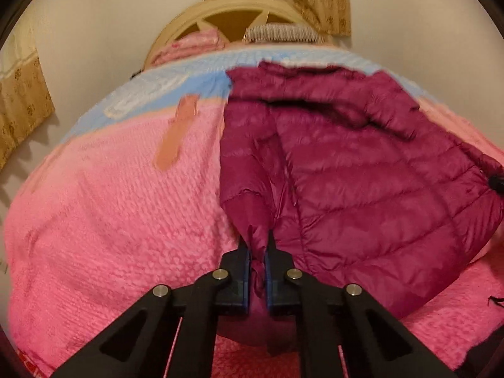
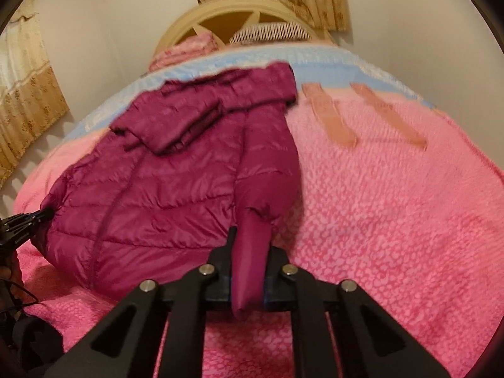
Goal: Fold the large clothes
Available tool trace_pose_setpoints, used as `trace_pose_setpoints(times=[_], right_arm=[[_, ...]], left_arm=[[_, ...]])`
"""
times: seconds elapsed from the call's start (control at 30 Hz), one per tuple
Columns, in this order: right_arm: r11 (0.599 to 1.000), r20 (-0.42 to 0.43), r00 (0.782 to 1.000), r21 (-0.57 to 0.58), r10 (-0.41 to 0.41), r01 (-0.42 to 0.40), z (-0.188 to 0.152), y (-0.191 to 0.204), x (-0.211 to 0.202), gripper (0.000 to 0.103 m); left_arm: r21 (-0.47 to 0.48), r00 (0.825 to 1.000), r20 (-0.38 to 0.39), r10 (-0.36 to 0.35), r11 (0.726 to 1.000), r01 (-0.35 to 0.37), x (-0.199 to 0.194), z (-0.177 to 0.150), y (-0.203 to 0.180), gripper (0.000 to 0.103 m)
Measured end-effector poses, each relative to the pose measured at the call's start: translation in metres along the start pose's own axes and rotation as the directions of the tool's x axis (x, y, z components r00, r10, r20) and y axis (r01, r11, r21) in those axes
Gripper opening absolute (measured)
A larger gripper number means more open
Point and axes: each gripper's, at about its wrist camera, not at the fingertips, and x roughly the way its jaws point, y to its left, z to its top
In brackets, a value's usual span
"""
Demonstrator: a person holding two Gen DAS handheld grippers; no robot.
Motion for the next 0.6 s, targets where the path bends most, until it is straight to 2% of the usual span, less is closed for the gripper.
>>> trace_pose_setpoints(times=[0.23,0.33,0.4,0.5,0.6], right_arm=[[0.999,0.144,0.99,-0.041,0.013,-0.007,0.016,0.013,-0.069,0.008],[0.998,0.23,0.973,-0.05,0.033,-0.022,0.024,0.018,-0.115,0.008],[0.997,0.308,0.951,-0.077,0.034,-0.01,0.031,0.025,-0.146,0.008],[0.995,0.358,0.933,-0.095,0.033,0.001,0.046,0.029,-0.152,0.008],[0.997,0.351,0.936,-0.077,0.022,0.006,0.069,0.022,-0.122,0.007]], left_arm=[[0.016,0.985,0.169,-0.028,1.0,0.026,-0.082,0.023,0.014,0.004],[0.0,0.964,0.258,-0.056,0.998,0.058,-0.129,0.033,0.024,0.004],[0.007,0.951,0.303,-0.059,0.998,0.06,-0.146,0.04,0.027,0.004],[0.021,0.945,0.321,-0.067,0.998,0.064,-0.143,0.058,0.024,0.004],[0.011,0.955,0.293,-0.044,0.999,0.043,-0.1,0.09,0.023,0.004]])
